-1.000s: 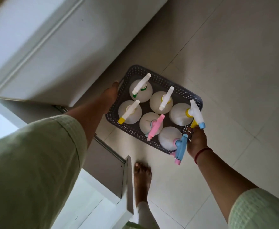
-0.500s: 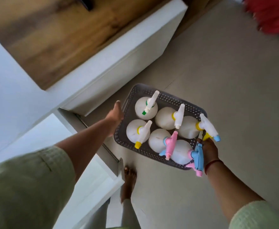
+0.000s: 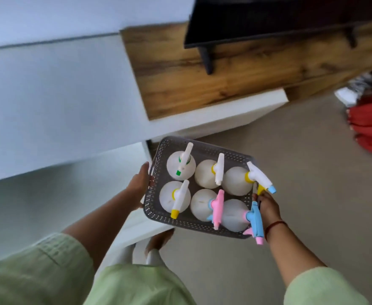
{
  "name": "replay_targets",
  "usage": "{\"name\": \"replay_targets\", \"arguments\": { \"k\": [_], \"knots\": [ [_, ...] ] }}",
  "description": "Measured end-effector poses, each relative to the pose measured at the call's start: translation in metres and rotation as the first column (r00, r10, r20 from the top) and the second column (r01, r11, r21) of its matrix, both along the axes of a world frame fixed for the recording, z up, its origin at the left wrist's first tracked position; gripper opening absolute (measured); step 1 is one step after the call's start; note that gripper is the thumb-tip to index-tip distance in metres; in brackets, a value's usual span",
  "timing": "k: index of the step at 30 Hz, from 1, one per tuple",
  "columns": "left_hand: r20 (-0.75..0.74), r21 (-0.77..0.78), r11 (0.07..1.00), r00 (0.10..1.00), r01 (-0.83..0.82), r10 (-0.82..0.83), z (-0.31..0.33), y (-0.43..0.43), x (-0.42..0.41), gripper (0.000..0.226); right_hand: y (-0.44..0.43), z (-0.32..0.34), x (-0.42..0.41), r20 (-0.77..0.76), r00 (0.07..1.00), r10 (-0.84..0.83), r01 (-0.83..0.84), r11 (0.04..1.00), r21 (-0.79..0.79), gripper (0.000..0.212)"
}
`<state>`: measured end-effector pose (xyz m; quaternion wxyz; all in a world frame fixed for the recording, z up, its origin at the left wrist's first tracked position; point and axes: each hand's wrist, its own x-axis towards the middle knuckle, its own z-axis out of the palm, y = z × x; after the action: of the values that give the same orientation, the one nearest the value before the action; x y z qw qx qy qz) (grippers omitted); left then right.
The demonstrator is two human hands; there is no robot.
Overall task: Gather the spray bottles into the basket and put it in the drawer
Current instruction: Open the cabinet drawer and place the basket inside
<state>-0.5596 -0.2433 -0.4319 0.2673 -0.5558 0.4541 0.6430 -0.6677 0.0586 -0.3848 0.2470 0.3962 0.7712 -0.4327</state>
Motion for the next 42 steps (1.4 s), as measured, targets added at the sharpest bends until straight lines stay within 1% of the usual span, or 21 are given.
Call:
{"name": "replay_targets", "arguments": {
  "k": [3, 7, 10, 12, 14, 17, 18, 21, 25, 27, 30, 34, 37, 39, 42],
  "knots": [
    [0.0, -0.031, 0.991, 0.991, -0.133, 0.133, 0.007, -0.025, 0.036, 0.062, -0.046, 0.0, -0.004, 0.015, 1.0, 0.0, 0.001, 0.998, -0.058, 0.025],
    [0.033, -0.087, 0.94, 0.942, -0.331, 0.335, 0.007, -0.058, 0.091, 0.06, -0.113, -0.005, 0.005, 0.071, 0.995, 0.075, -0.065, 0.99, -0.127, 0.017],
    [0.04, -0.142, 0.907, 0.914, -0.396, 0.405, 0.01, -0.078, 0.126, 0.063, -0.157, -0.018, 0.021, 0.074, 0.989, 0.131, -0.121, 0.985, -0.124, 0.022],
    [0.038, -0.169, 0.861, 0.87, -0.479, 0.492, 0.012, -0.095, 0.146, 0.063, -0.184, -0.03, 0.036, 0.086, 0.989, 0.121, -0.106, 0.98, -0.168, 0.026],
    [0.07, -0.158, 0.823, 0.825, -0.545, 0.56, 0.009, -0.112, 0.166, 0.066, -0.206, -0.04, 0.051, 0.105, 0.988, 0.11, -0.085, 0.971, -0.222, 0.025],
    [0.129, -0.149, 0.721, 0.709, -0.677, 0.693, -0.004, -0.14, 0.198, 0.066, -0.236, -0.054, 0.072, 0.143, 0.986, 0.086, -0.046, 0.963, -0.265, 0.024],
    [0.125, -0.164, 0.707, 0.697, -0.688, 0.707, -0.007, -0.147, 0.205, 0.065, -0.243, -0.058, 0.078, 0.157, 0.985, 0.076, -0.031, 0.962, -0.271, 0.025],
    [0.112, -0.194, 0.714, 0.707, -0.673, 0.698, -0.014, -0.173, 0.224, 0.063, -0.265, -0.072, 0.102, 0.193, 0.979, 0.057, -0.007, 0.967, -0.253, 0.026],
    [0.17, -0.233, 0.744, 0.727, -0.626, 0.665, -0.031, -0.198, 0.244, 0.063, -0.283, -0.088, 0.126, 0.191, 0.978, 0.088, -0.042, 0.973, -0.228, 0.025],
    [0.191, -0.241, 0.778, 0.758, -0.58, 0.624, -0.045, -0.206, 0.253, 0.063, -0.289, -0.099, 0.133, 0.176, 0.981, 0.079, -0.037, 0.972, -0.232, 0.027],
    [0.237, -0.209, 0.806, 0.77, -0.554, 0.592, -0.066, -0.204, 0.266, 0.063, -0.296, -0.113, 0.135, 0.16, 0.984, 0.073, -0.036, 0.975, -0.219, 0.028],
    [0.265, -0.161, 0.839, 0.796, -0.519, 0.544, -0.095, -0.202, 0.279, 0.063, -0.303, -0.137, 0.136, 0.191, 0.975, 0.115, -0.078, 0.979, -0.189, 0.026],
    [0.254, -0.209, 0.844, 0.806, -0.494, 0.534, -0.116, -0.207, 0.28, 0.06, -0.309, -0.156, 0.138, 0.232, 0.966, 0.118, -0.07, 0.977, -0.203, 0.019],
    [0.256, -0.253, 0.857, 0.823, -0.449, 0.507, -0.131, -0.213, 0.274, 0.058, -0.314, -0.169, 0.138, 0.225, 0.968, 0.115, -0.066, 0.975, -0.214, 0.019],
    [0.26, -0.247, 0.874, 0.84, -0.419, 0.477, -0.155, -0.223, 0.267, 0.06, -0.323, -0.189, 0.133, 0.203, 0.97, 0.135, -0.088, 0.971, -0.222, 0.02]
  ]
}}
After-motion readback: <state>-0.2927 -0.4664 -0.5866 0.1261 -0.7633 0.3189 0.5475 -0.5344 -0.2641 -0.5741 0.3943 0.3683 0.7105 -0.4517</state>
